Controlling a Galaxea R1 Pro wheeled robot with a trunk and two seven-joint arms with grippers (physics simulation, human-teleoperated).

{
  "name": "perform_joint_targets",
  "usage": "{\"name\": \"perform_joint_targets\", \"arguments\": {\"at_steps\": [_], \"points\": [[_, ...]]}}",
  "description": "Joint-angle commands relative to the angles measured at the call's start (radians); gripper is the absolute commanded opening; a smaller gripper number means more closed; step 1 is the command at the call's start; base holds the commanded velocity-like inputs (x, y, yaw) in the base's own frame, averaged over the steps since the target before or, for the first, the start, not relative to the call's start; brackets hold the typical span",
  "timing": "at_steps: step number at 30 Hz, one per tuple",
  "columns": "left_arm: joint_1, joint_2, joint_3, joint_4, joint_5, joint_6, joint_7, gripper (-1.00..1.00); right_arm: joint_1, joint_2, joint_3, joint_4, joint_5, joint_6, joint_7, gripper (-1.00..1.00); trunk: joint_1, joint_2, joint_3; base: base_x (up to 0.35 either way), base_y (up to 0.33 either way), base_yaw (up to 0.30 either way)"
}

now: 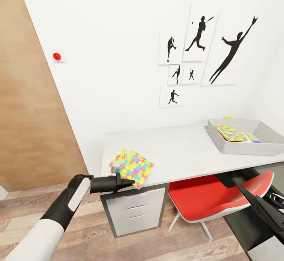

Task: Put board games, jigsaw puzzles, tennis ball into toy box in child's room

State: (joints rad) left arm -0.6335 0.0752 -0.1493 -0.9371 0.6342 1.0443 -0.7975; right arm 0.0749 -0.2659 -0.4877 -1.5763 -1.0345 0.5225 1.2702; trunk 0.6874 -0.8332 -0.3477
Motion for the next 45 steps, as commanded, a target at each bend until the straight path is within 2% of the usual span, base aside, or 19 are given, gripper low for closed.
{"name": "perform_joint_targets", "arguments": {"at_steps": [1,4,7,8,10,13,17,19,22,25,28,32,41,45], "points": [[-0.017,0.018,-0.04,-0.005,-0.006,0.003,-0.036,-1.0,0.0,-0.001,-0.001,-0.001,-0.006,0.01,-0.034,1.0,-0.004,0.006,0.002,0.0,0.0,0.0],[-0.035,0.064,-0.092,-0.012,-0.008,0.003,-0.133,-1.0,0.0,-0.002,-0.003,-0.001,-0.007,0.011,-0.104,1.0,-0.015,0.027,0.012,0.0,0.0,0.0],[-0.04,0.117,-0.109,-0.024,-0.012,0.003,-0.243,-1.0,0.0,-0.003,-0.003,-0.001,-0.007,0.011,-0.129,1.0,-0.027,0.048,0.021,0.0,0.0,0.0],[-0.041,0.125,-0.11,-0.025,-0.012,0.003,-0.258,-1.0,0.0,-0.003,-0.003,-0.001,-0.007,0.011,-0.131,1.0,-0.031,0.055,0.024,0.0,0.0,0.0],[-0.042,0.159,-0.112,-0.028,-0.014,0.003,-0.3,-1.0,0.0,-0.001,-0.002,-0.001,-0.007,0.011,-0.137,1.0,-0.038,0.069,0.03,0.0,0.0,0.0],[-0.043,0.18,-0.113,-0.029,-0.015,0.003,-0.315,-1.0,0.0,0.0,0.0,-0.001,-0.007,0.01,-0.141,1.0,-0.05,0.09,0.04,0.0,0.0,0.0],[-0.043,0.187,-0.113,-0.029,-0.016,0.003,-0.32,-1.0,0.0,-0.001,-0.001,-0.001,-0.007,0.011,-0.154,1.0,-0.065,0.118,0.052,0.0,0.0,0.0],[-0.043,0.189,-0.112,-0.029,-0.016,0.003,-0.32,-1.0,0.0,-0.001,-0.002,-0.001,-0.007,0.012,-0.185,1.0,-0.073,0.132,0.059,0.0,0.0,0.0],[-0.043,0.19,-0.11,-0.029,-0.016,0.003,-0.321,-1.0,0.0,-0.002,-0.004,-0.001,-0.007,0.014,-0.274,1.0,-0.084,0.153,0.068,0.0,0.0,0.0],[-0.043,0.191,-0.109,-0.03,-0.016,0.003,-0.322,-1.0,0.0,0.0,-0.007,-0.001,-0.012,0.034,-0.44,1.0,-0.096,0.174,0.077,0.0,0.0,0.0],[-0.043,0.193,-0.108,-0.031,-0.016,0.003,-0.322,-1.0,-0.001,0.002,-0.007,-0.001,-0.017,0.069,-0.54,1.0,-0.107,0.195,0.087,0.0,0.0,0.0],[-0.043,0.2,-0.107,-0.031,-0.015,0.003,-0.322,-1.0,-0.001,0.009,-0.007,-0.002,-0.019,0.093,-0.569,1.0,-0.123,0.223,0.099,0.0,0.0,0.0],[-0.043,0.209,-0.107,-0.031,-0.014,0.003,-0.324,-1.0,-0.003,0.008,-0.006,-0.002,-0.022,0.107,-0.574,1.0,-0.157,0.286,0.127,0.0,0.0,0.0],[-0.043,0.211,-0.107,-0.031,-0.013,0.003,-0.325,-1.0,-0.004,0.01,-0.007,-0.002,-0.021,0.169,-0.574,1.0,-0.172,0.314,0.14,0.0,0.0,0.0]]}}
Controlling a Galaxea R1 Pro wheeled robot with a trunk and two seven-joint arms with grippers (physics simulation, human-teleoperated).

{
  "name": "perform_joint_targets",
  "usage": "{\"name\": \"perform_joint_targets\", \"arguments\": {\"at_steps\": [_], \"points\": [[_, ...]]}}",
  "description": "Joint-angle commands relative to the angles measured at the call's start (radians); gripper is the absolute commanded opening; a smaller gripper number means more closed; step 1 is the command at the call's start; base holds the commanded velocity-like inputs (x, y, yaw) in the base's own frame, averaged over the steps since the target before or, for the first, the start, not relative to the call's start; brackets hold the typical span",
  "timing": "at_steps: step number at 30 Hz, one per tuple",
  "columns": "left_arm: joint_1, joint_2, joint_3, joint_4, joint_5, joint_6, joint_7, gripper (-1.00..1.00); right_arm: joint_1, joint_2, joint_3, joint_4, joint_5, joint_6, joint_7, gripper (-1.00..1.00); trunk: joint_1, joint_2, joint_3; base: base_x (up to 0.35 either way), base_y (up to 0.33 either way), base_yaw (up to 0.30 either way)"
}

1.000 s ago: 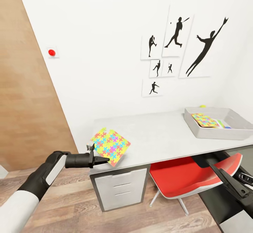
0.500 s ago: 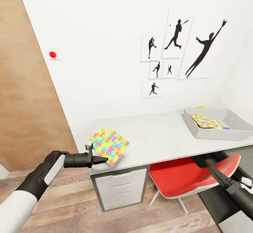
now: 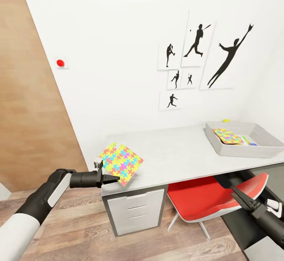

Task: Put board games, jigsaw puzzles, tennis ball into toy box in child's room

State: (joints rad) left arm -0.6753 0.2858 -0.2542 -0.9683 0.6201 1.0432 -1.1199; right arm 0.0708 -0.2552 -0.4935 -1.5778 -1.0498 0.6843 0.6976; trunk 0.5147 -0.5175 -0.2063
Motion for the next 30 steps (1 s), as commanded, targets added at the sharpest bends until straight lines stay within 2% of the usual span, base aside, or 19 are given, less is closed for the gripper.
{"name": "perform_joint_targets", "arguments": {"at_steps": [1,8,13,17,22,30], "points": [[-0.001,0.001,-0.002,0.0,0.003,0.004,-0.003,-1.0,0.0,0.0,-0.001,-0.001,-0.006,0.01,-0.001,1.0,-0.003,0.006,0.002,0.0,0.0,0.0],[-0.001,0.002,-0.002,0.0,0.007,0.004,-0.003,-1.0,0.0,0.001,-0.001,-0.001,-0.006,0.014,-0.001,1.0,-0.03,0.055,0.024,0.0,0.0,-0.029],[-0.001,0.003,-0.002,0.0,0.007,0.004,-0.003,-1.0,0.0,0.002,-0.001,-0.001,-0.006,0.014,0.004,1.0,-0.049,0.09,0.039,0.0,0.0,-0.228],[-0.001,0.015,-0.002,-0.001,0.008,0.004,-0.004,-1.0,0.0,0.002,-0.001,0.0,-0.006,0.014,0.007,1.0,-0.065,0.118,0.052,-0.031,0.0,-0.275],[-0.001,0.022,-0.002,-0.002,0.009,0.004,-0.004,-1.0,0.0,0.002,-0.001,0.001,-0.006,0.013,0.008,1.0,-0.065,0.118,0.052,-0.182,0.0,-0.279],[-0.001,0.025,-0.002,-0.002,0.009,0.004,-0.004,-1.0,0.0,0.002,0.0,0.002,-0.006,0.012,0.008,1.0,-0.065,0.118,0.052,-0.027,0.0,-0.28]]}}
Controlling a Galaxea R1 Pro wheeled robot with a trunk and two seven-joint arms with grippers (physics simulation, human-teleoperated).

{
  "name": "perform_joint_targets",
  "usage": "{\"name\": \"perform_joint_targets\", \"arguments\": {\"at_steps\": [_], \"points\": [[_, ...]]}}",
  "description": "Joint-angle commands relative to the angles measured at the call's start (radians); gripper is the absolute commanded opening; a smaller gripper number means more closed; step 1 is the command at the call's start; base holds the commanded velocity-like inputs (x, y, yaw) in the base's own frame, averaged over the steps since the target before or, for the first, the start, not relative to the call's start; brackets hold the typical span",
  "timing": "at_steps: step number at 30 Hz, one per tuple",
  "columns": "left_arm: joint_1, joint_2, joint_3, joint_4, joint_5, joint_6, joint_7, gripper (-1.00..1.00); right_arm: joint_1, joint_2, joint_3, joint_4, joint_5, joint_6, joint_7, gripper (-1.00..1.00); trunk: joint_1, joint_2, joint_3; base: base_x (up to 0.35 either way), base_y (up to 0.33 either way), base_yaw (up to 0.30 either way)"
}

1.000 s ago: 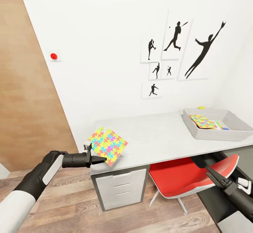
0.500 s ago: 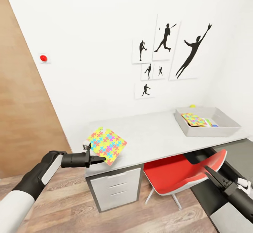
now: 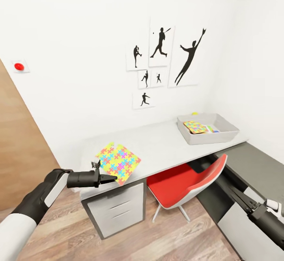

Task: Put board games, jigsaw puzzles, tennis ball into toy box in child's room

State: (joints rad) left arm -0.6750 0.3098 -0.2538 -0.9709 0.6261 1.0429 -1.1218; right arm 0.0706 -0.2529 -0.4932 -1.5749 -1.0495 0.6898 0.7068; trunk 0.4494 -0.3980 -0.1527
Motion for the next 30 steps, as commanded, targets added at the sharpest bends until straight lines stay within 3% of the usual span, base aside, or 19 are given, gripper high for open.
{"name": "perform_joint_targets", "arguments": {"at_steps": [1,8,16,23,25,27,30], "points": [[-0.001,0.001,-0.002,0.0,0.003,0.004,-0.003,-1.0,0.0,0.0,-0.001,-0.001,-0.006,0.007,-0.001,1.0,0.001,-0.002,-0.002,-0.002,0.0,-0.28],[-0.001,0.02,-0.001,0.001,0.004,0.004,-0.01,-1.0,0.0,0.0,-0.002,0.0,-0.006,0.007,-0.001,1.0,0.001,-0.002,-0.002,-0.001,0.0,-0.28],[-0.002,0.035,0.001,0.001,-0.008,0.004,-0.087,-1.0,0.0,0.0,-0.002,0.002,-0.006,0.007,0.001,1.0,0.001,-0.002,-0.002,0.0,0.0,-0.281],[-0.001,0.042,0.002,0.003,-0.006,0.004,-0.092,-1.0,0.0,0.0,-0.003,0.002,-0.006,0.005,0.001,1.0,0.001,-0.002,-0.002,0.0,0.0,-0.28],[-0.001,0.055,0.002,0.003,0.001,0.004,-0.095,-1.0,0.0,0.0,-0.004,0.003,-0.006,0.005,0.002,1.0,0.001,-0.002,-0.002,0.0,0.0,-0.28],[-0.001,0.075,0.002,0.003,0.005,0.004,-0.127,-1.0,0.0,-0.001,-0.005,0.003,-0.006,0.005,0.002,1.0,0.001,-0.002,-0.002,0.0,0.0,-0.28],[-0.001,0.101,0.002,0.003,0.003,0.004,-0.242,-1.0,0.0,-0.001,-0.015,0.003,-0.008,0.006,0.006,1.0,0.001,-0.002,-0.002,0.0,0.0,-0.28]]}}
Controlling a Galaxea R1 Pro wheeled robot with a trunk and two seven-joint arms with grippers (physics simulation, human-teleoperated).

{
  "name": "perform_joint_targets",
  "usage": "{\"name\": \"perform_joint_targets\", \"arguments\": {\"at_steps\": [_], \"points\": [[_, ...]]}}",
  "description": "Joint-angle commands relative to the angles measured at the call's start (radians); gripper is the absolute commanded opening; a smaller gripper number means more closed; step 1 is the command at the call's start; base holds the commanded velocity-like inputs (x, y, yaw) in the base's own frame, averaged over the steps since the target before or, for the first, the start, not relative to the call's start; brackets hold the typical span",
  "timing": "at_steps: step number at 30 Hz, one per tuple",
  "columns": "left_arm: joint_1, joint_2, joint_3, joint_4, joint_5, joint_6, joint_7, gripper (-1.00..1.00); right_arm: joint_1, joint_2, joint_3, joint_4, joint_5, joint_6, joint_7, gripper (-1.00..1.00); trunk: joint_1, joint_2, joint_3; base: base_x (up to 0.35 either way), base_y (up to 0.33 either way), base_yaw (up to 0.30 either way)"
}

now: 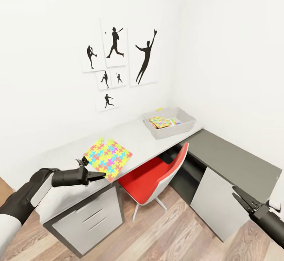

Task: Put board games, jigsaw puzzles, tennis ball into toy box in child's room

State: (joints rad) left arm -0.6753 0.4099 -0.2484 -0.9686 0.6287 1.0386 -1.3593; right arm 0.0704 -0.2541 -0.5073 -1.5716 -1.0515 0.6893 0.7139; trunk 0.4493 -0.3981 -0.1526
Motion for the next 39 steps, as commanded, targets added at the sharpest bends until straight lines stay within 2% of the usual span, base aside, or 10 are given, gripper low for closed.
{"name": "perform_joint_targets", "arguments": {"at_steps": [1,3,5,12,15,27,32,39], "points": [[-0.002,0.015,-0.003,0.0,-0.003,0.009,-0.059,-1.0,0.0,0.0,-0.013,-0.001,-0.008,0.008,0.004,1.0,0.001,-0.002,-0.002,0.0,0.0,-0.28],[-0.003,0.045,-0.003,-0.001,-0.009,0.009,-0.145,-1.0,0.0,0.0,-0.037,-0.001,-0.012,0.01,0.016,1.0,0.001,-0.002,-0.002,0.0,0.0,-0.28],[-0.005,0.068,-0.003,0.001,-0.012,0.009,-0.184,-1.0,0.0,0.0,-0.052,-0.001,-0.013,0.012,0.023,1.0,0.001,-0.002,-0.002,0.0,0.0,-0.28],[-0.045,0.088,-0.004,0.034,-0.036,0.009,-0.208,-1.0,0.0,0.0,-0.061,0.009,-0.014,0.013,0.028,1.0,0.001,-0.002,-0.002,0.0,0.0,-0.28],[-0.048,0.11,-0.003,0.073,-0.038,0.009,-0.209,-1.0,0.0,0.001,-0.057,0.009,-0.012,0.007,0.027,1.0,0.001,-0.002,-0.002,0.0,0.0,-0.148],[-0.049,0.11,-0.006,0.082,-0.043,0.004,-0.208,-1.0,0.0,0.008,-0.052,0.006,-0.007,0.003,0.021,1.0,0.001,-0.002,-0.002,0.0,0.0,-0.006],[-0.049,0.11,-0.007,0.082,-0.043,0.0,-0.208,-1.0,0.0,0.011,-0.054,0.006,-0.007,0.005,0.025,1.0,0.001,-0.002,-0.002,0.015,0.0,-0.185],[-0.048,0.109,-0.008,0.082,-0.044,-0.02,-0.21,-1.0,0.0,0.012,-0.055,0.006,-0.008,0.006,0.027,1.0,0.001,-0.002,-0.002,0.245,0.0,-0.078]]}}
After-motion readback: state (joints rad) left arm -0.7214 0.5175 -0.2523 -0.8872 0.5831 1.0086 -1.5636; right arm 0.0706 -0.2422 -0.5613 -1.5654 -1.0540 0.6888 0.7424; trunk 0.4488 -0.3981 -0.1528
